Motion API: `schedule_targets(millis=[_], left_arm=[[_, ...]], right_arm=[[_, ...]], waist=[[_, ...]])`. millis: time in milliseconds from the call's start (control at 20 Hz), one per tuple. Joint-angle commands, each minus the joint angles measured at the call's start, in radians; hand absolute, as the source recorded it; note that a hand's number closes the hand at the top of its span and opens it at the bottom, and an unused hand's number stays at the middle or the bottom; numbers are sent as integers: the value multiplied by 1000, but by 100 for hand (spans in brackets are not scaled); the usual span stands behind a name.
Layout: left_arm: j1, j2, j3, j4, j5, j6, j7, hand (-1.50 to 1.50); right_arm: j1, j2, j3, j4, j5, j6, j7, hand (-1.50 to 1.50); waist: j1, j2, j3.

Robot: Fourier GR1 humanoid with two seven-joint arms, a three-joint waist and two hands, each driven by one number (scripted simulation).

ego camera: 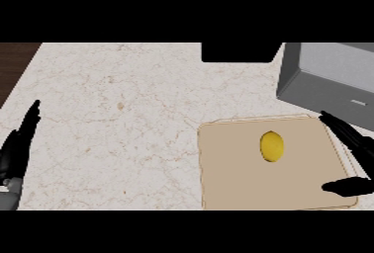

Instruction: Pick the lemon from the tray and place it in the cardboard box

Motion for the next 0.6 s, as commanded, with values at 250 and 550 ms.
schedule_targets(millis=[250,550], left_arm=[[-3,-32,-4,7,-33,2,-2,0],[3,1,63,-26,-28,-66,26,0]], right_arm=[[-173,-41,155,-108,182,264,439,-150],[-240,91,159,-45,258,353,533,-150]], waist=[[8,1,0],[1,0,2]])
